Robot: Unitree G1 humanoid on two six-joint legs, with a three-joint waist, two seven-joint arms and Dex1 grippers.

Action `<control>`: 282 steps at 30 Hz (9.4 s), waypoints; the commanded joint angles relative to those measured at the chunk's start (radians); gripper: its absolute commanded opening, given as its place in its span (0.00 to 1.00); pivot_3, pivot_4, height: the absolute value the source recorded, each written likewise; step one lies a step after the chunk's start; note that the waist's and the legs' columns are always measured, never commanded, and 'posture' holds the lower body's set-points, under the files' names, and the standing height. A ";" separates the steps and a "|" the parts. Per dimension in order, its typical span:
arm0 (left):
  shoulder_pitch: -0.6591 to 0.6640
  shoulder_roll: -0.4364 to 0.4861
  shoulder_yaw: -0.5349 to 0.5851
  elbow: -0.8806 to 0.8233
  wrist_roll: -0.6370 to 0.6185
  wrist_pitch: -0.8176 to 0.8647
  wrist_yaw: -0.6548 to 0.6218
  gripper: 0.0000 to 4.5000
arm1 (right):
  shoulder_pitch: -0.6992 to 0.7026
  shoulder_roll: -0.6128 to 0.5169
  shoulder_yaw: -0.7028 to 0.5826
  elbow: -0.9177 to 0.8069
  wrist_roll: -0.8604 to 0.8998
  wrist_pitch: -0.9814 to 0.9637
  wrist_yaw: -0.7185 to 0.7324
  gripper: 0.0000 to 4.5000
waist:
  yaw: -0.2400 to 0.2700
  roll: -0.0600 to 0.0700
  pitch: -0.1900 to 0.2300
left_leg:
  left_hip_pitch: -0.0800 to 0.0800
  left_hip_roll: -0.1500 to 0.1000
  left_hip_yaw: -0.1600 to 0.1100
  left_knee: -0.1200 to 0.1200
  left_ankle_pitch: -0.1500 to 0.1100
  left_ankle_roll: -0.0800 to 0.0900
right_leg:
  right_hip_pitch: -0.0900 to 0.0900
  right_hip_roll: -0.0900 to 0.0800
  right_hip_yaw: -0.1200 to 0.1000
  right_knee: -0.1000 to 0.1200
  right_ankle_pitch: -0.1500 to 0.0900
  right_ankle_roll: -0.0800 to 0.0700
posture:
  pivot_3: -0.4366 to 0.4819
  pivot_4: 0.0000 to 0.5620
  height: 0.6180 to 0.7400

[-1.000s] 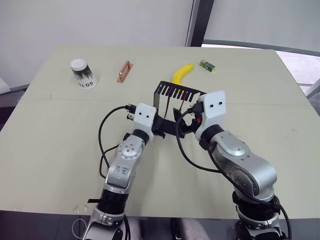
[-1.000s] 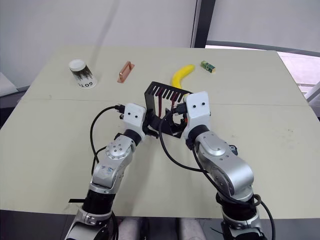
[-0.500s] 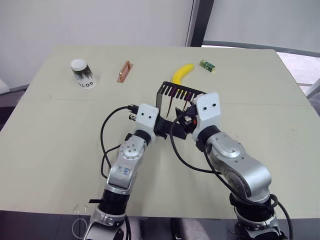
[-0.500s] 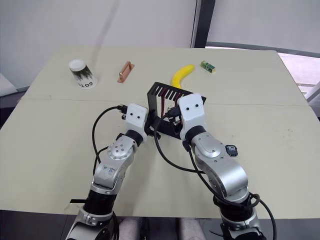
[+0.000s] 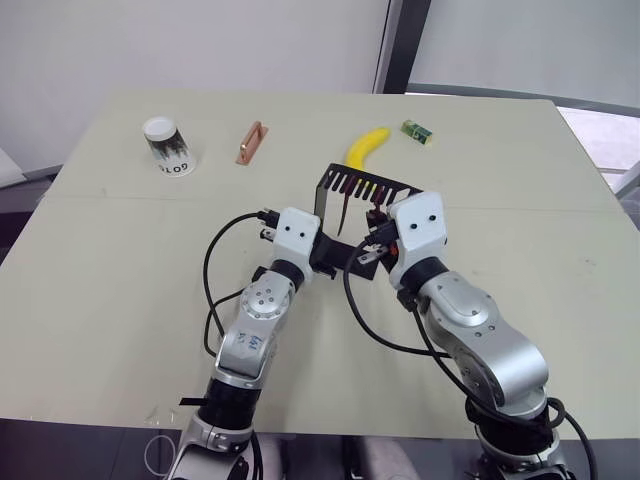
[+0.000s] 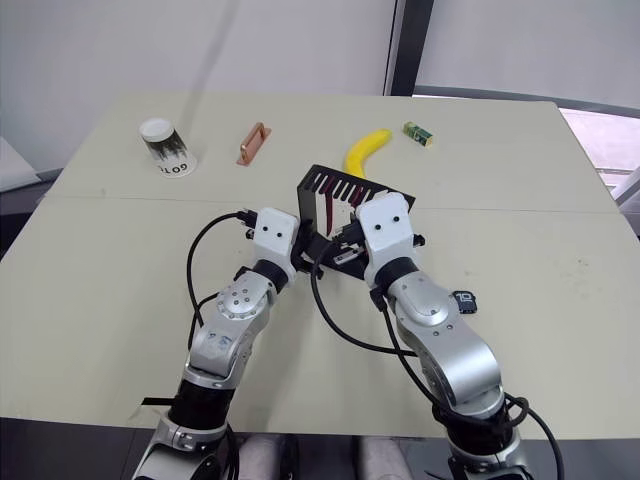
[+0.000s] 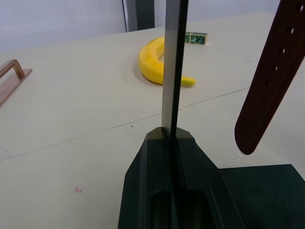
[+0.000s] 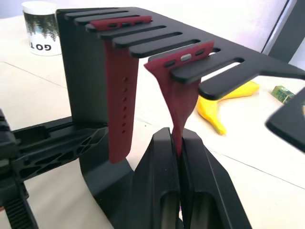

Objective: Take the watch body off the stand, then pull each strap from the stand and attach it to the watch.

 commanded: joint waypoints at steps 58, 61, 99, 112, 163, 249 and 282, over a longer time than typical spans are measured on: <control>0.052 0.163 0.141 -0.201 -0.172 0.119 -0.257 1.00 | 0.090 -0.315 -0.360 0.039 0.539 0.016 0.584 0.00 | 0.000 0.000 0.000 | 0.001 0.001 0.000 -0.001 0.000 0.000 | 0.001 0.000 0.000 -0.002 0.000 0.000 | 0.48 0.27 1.00; 0.084 0.181 0.205 -0.238 -0.264 0.157 -0.308 1.00 | 0.071 -0.346 -0.352 0.078 0.570 0.008 0.640 0.00 | 0.002 0.000 0.000 | 0.001 0.000 0.000 -0.001 0.000 0.000 | 0.002 0.000 0.000 -0.003 0.000 0.000 | 0.48 0.27 1.00; -0.142 0.408 0.304 -0.192 -1.167 0.511 -0.651 0.60 | -0.223 -0.302 -0.205 0.339 0.850 0.102 0.904 0.00 | -0.004 0.000 0.000 | 0.001 0.000 -0.003 0.000 -0.001 0.001 | 0.003 -0.001 -0.003 -0.008 0.000 0.000 | 0.48 0.27 1.00; -0.176 0.416 0.282 -0.156 -1.202 0.552 -0.649 0.42 | -0.240 -0.284 -0.194 0.333 0.826 0.093 0.899 0.00 | -0.004 0.000 0.000 | 0.001 0.000 -0.003 0.000 -0.001 0.001 | 0.003 -0.001 -0.003 -0.008 0.000 0.000 | 0.48 0.27 1.00; -0.152 0.421 0.267 -0.153 -1.228 0.515 -0.676 0.12 | -0.251 -0.288 -0.186 0.314 0.822 0.100 0.893 0.00 | -0.004 0.000 0.000 | 0.000 0.000 -0.004 0.000 -0.001 0.001 | 0.003 -0.001 -0.003 -0.009 0.000 0.000 | 0.48 0.27 1.00; -0.059 0.634 0.092 -0.157 -0.767 0.200 -1.077 0.00 | 0.665 -0.108 -0.503 0.003 0.209 -0.107 0.082 0.99 | 0.000 0.001 0.001 | -0.007 -0.002 -0.013 -0.002 0.003 -0.003 | 0.002 0.001 -0.006 -0.011 0.000 -0.001 | 0.48 0.27 1.00; -0.072 0.602 0.106 -0.181 -0.777 0.224 -1.023 0.00 | 0.555 0.004 -0.483 0.130 0.121 -0.112 0.026 0.75 | -0.001 0.001 0.000 | -0.005 -0.002 -0.013 0.000 0.003 -0.003 | 0.002 0.000 -0.006 -0.002 0.000 -0.001 | 0.48 0.27 1.00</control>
